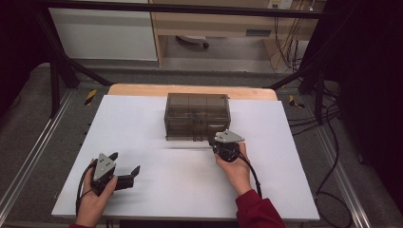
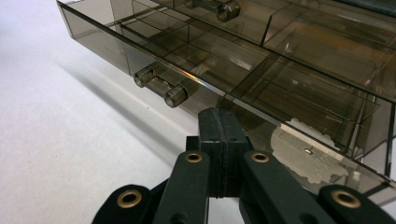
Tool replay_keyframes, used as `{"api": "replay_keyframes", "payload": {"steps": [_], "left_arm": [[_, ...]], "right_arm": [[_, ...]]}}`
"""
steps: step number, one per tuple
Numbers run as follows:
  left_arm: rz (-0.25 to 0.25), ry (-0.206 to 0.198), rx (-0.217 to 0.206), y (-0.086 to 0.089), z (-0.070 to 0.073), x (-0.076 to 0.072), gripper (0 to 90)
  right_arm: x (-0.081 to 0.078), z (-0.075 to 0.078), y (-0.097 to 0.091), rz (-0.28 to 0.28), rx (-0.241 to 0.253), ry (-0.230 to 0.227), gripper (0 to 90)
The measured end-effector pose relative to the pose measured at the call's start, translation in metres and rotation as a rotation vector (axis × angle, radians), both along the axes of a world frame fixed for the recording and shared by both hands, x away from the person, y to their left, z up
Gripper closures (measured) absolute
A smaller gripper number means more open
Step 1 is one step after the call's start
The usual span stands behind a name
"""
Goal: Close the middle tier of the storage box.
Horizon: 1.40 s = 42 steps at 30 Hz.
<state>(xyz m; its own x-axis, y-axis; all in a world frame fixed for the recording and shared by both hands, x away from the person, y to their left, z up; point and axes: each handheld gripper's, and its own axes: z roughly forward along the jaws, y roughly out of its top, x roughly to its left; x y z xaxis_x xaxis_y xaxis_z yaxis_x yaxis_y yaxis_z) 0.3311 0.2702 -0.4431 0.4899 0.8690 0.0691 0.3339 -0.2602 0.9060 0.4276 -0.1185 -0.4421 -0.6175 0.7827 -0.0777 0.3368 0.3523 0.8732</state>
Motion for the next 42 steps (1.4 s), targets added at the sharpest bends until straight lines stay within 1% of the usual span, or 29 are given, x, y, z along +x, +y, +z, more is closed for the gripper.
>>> {"api": "replay_keyframes", "payload": {"steps": [4,13,42], "left_arm": [[-0.001,0.001,0.002,0.000,0.000,0.000,5.3],[0.000,0.001,0.001,0.000,0.000,0.000,5.3],[0.001,0.006,-0.004,0.000,0.000,0.000,5.2]], "right_arm": [[0.002,0.000,0.000,-0.002,0.007,0.005,90.0],[0.004,-0.002,0.001,0.002,0.004,0.015,90.0],[0.011,0.002,0.000,0.006,-0.007,0.021,90.0]]}}
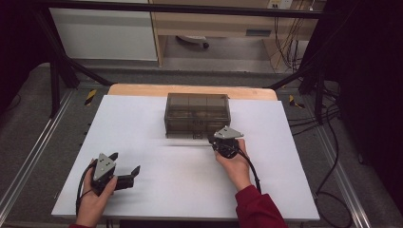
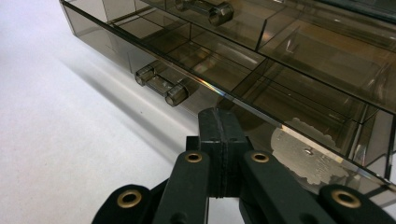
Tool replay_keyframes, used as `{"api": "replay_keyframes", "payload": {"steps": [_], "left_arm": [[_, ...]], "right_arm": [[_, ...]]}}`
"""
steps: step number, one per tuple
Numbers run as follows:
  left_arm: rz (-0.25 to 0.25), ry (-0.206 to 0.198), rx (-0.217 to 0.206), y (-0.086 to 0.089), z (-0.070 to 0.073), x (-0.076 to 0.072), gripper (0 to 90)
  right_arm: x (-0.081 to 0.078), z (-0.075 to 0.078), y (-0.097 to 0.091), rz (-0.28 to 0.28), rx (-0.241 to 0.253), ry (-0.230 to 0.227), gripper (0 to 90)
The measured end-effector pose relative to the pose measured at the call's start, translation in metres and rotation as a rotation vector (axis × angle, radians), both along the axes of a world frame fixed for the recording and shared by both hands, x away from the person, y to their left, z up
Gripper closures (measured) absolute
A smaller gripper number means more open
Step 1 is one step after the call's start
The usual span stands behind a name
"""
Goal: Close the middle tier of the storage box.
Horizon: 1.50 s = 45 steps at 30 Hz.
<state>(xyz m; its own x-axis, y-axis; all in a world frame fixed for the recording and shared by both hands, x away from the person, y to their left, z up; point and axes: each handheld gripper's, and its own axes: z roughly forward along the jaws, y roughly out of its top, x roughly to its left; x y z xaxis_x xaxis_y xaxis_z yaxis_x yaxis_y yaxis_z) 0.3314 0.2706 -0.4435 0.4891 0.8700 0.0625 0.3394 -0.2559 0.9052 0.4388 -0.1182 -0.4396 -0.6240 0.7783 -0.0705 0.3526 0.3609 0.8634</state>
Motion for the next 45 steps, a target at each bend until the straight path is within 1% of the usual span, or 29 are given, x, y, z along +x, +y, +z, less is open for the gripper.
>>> {"api": "replay_keyframes", "payload": {"steps": [7,16,39,45], "left_arm": [[-0.001,0.000,-0.001,0.000,0.000,0.000,5.2],[-0.003,0.004,0.002,0.000,0.000,0.000,5.2],[0.000,-0.001,-0.001,0.001,0.000,0.000,5.2],[0.000,0.000,0.000,0.001,0.000,0.000,5.2]], "right_arm": [[0.001,0.000,0.000,-0.001,-0.008,0.001,90.0],[0.003,0.000,0.000,-0.001,-0.006,0.002,90.0],[0.010,-0.002,-0.005,-0.027,0.007,0.014,90.0],[0.012,-0.001,-0.006,-0.030,0.001,0.014,90.0]]}}
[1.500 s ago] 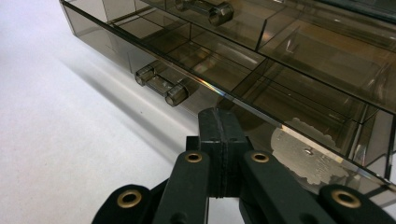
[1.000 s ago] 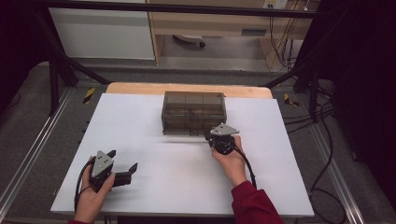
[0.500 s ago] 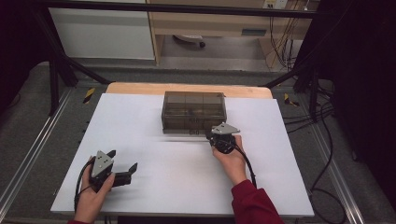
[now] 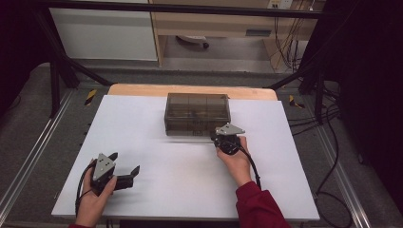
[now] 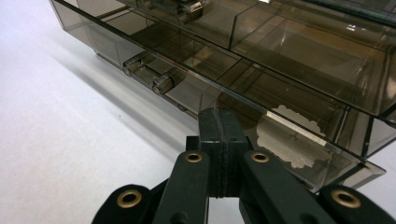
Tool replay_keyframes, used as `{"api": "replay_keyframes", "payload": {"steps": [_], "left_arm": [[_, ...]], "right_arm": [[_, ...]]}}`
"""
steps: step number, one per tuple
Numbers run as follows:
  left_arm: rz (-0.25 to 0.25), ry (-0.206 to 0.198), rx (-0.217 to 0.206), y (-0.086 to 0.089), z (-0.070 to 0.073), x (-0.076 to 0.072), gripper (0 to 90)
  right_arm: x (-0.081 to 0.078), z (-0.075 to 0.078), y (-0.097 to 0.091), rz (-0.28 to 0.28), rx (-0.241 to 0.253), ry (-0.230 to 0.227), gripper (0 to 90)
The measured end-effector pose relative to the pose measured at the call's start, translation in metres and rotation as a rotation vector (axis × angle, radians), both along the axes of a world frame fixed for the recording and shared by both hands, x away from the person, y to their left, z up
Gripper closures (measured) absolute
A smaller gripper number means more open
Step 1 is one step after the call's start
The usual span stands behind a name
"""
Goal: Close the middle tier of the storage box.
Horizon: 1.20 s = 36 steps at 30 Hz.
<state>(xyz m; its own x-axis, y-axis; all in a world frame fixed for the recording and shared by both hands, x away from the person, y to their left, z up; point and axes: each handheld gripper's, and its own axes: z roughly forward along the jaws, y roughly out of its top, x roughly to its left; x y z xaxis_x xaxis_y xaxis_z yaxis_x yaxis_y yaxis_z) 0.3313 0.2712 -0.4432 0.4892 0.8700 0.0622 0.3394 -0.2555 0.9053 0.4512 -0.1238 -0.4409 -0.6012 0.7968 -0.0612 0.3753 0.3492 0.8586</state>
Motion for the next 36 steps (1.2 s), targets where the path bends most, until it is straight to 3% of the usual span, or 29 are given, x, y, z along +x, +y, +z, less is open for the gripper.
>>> {"api": "replay_keyframes", "payload": {"steps": [36], "left_arm": [[0.001,-0.003,0.000,0.0005,0.0004,-0.0002,5.2]], "right_arm": [[0.0098,0.0002,0.0038,-0.020,0.001,-0.001,90.0]]}}
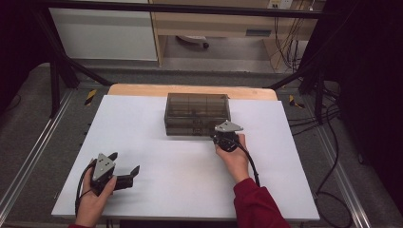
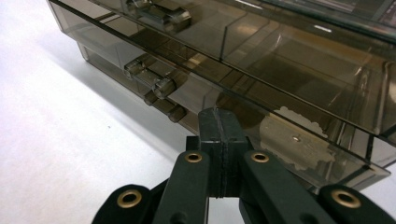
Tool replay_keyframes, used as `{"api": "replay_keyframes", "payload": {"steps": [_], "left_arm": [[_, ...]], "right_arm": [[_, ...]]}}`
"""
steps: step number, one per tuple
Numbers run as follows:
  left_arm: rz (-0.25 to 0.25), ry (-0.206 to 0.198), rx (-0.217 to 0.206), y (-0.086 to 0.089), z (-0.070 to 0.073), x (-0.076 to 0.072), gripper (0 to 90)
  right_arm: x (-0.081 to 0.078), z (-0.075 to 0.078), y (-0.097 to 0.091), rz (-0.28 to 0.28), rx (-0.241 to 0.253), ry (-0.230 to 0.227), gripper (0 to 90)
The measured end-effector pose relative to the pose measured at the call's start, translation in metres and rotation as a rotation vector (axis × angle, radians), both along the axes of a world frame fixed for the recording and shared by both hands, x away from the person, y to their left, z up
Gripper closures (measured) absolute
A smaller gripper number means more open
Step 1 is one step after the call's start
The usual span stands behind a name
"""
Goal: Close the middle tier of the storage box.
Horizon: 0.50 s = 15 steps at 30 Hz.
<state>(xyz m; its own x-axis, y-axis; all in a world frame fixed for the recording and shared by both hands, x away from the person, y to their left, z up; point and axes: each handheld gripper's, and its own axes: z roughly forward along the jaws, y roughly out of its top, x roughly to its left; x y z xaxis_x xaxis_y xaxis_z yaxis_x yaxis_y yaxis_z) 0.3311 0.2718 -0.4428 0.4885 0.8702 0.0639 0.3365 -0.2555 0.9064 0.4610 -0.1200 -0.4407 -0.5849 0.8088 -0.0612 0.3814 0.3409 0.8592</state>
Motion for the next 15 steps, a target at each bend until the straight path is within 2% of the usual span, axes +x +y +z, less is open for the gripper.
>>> {"api": "replay_keyframes", "payload": {"steps": [12,15], "left_arm": [[0.000,0.000,-0.002,0.0000,0.0000,0.0002,5.2],[-0.001,-0.001,-0.001,-0.0001,0.0001,-0.0001,5.2]], "right_arm": [[0.0080,-0.0017,-0.0006,-0.034,0.007,-0.004,90.0],[0.0087,-0.0017,0.0020,-0.027,0.001,-0.007,90.0]]}}
